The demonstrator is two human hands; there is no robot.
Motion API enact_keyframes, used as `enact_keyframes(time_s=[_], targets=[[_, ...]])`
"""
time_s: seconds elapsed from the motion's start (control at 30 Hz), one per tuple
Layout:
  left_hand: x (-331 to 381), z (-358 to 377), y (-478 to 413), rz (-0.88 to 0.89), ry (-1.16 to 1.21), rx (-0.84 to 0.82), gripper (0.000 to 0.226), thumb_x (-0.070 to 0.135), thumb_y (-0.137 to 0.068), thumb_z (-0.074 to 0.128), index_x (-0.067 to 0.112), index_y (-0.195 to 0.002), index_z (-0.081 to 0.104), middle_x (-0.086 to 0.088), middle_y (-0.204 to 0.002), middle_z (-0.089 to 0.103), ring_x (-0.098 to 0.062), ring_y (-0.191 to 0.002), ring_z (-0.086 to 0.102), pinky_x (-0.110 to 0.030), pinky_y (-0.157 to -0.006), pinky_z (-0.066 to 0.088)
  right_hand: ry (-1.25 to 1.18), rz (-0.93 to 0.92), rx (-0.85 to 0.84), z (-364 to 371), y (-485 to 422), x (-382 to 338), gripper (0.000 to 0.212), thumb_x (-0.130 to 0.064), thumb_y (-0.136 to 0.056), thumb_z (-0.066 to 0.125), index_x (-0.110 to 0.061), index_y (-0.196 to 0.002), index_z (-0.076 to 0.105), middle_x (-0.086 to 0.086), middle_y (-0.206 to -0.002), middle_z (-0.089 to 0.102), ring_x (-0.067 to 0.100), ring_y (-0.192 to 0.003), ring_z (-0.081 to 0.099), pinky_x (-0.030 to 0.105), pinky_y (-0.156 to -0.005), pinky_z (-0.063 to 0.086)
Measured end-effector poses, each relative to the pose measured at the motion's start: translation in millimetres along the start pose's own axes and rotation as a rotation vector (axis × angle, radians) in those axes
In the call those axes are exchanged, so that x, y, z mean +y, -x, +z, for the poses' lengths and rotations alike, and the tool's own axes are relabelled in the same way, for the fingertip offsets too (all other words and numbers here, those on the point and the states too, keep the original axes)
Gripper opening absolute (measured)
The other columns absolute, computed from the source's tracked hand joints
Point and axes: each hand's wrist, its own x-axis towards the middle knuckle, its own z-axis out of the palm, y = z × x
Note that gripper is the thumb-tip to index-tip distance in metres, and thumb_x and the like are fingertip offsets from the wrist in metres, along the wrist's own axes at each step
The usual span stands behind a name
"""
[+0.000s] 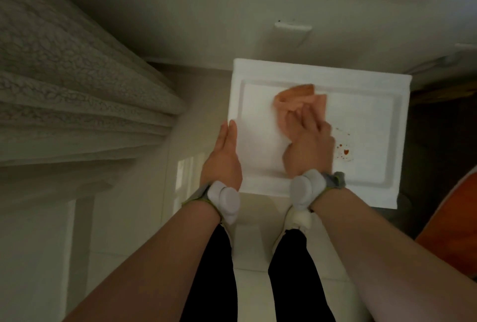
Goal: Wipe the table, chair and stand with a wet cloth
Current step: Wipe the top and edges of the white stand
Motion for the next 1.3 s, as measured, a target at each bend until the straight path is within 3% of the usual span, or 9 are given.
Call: enact_keyframes(time_s=[0.1,0.17,0.3,0.4,0.5,0.63,0.87,1.07,1.3], targets=[[-3,-1,1,-0.023,0.011,0.001,0.072,-0.002,-0.091,0.037,0.023,-0.15,0.004,0.005,-0.158,-0.002,-0.019,-0.134,0.037,-0.027,-0.096,0.041,-0.011,-0.308,-0.125,12,8,-33,0.064,-0.008,-0.078,0.053,-0.034,-0.137,0.046,-0.003,-0.148,0.039,0.035,-0.127,0.039,0.046,-0.092,0.044],[-3,1,1,-0.036,-0.027,0.013,0.074,-0.004,-0.089,0.036,0.023,-0.15,0.003,-0.001,-0.158,0.0,-0.022,-0.139,0.028,-0.035,-0.108,0.034,-0.014,-0.419,-0.137,16,7,-32,0.052,-0.016,-0.081,0.051,-0.032,-0.131,0.053,-0.002,-0.143,0.047,0.038,-0.117,0.049,0.047,-0.082,0.048],[12,2,2,-0.152,-0.275,0.095,0.08,0.0,-0.088,0.039,0.025,-0.149,-0.006,-0.009,-0.157,-0.006,-0.029,-0.145,-0.003,-0.047,-0.118,0.009,0.037,-0.18,-0.03,-11,-14,27,0.059,-0.008,-0.075,0.042,-0.032,-0.127,0.058,-0.002,-0.144,0.046,0.039,-0.102,0.047,0.04,-0.076,0.04],[28,5,-1,-0.051,-0.353,0.154,0.08,-0.001,-0.086,0.039,0.023,-0.149,-0.005,-0.009,-0.157,-0.011,-0.033,-0.143,-0.014,-0.049,-0.115,-0.005,0.086,0.12,0.051,-31,-15,65,0.059,-0.004,-0.08,0.042,-0.027,-0.133,0.05,-0.001,-0.149,0.037,0.04,-0.103,0.043,0.041,-0.077,0.04],[54,18,-7,0.122,-0.361,0.033,0.077,-0.003,-0.085,0.035,0.02,-0.15,0.0,-0.006,-0.157,-0.014,-0.03,-0.143,-0.018,-0.044,-0.114,-0.011,0.028,-0.025,0.009,-22,-5,43,0.065,-0.004,-0.07,0.04,-0.028,-0.128,0.056,0.0,-0.143,0.045,0.04,-0.099,0.048,0.037,-0.072,0.039],[64,26,-17,0.166,-0.235,-0.059,0.07,-0.006,-0.087,0.03,0.014,-0.149,0.004,-0.005,-0.158,-0.009,-0.024,-0.145,-0.01,-0.034,-0.119,-0.003,-0.006,-0.28,-0.046,-22,-6,40,0.055,-0.004,-0.079,0.047,-0.029,-0.128,0.058,0.003,-0.141,0.05,0.041,-0.101,0.051,0.042,-0.078,0.047],[62,26,-18,0.173,-0.315,-0.083,0.068,-0.004,-0.089,0.03,0.014,-0.15,0.004,-0.006,-0.158,-0.009,-0.026,-0.145,-0.008,-0.034,-0.119,0.005,0.146,0.253,-0.055,-40,17,106,0.069,0.0,-0.079,0.045,-0.026,-0.142,0.035,0.004,-0.154,0.023,0.037,-0.108,0.045,0.035,-0.074,0.037],[61,27,-19,0.182,-0.35,-0.088,0.069,-0.004,-0.088,0.033,0.013,-0.149,0.005,-0.008,-0.158,-0.009,-0.029,-0.145,-0.008,-0.036,-0.119,0.006,0.077,-0.175,-0.138,-27,34,85,0.078,0.009,-0.059,0.056,-0.022,-0.13,0.055,0.009,-0.138,0.052,0.042,-0.095,0.055,0.042,-0.066,0.046],[60,28,-17,0.173,-0.385,-0.1,0.068,-0.002,-0.089,0.032,0.013,-0.149,0.003,-0.007,-0.157,-0.01,-0.029,-0.145,-0.008,-0.038,-0.119,0.011,0.173,0.258,-0.105,-47,5,97,0.073,-0.001,-0.082,0.044,-0.015,-0.149,0.018,0.014,-0.157,0.011,0.039,-0.135,0.024,0.042,-0.097,0.041]])
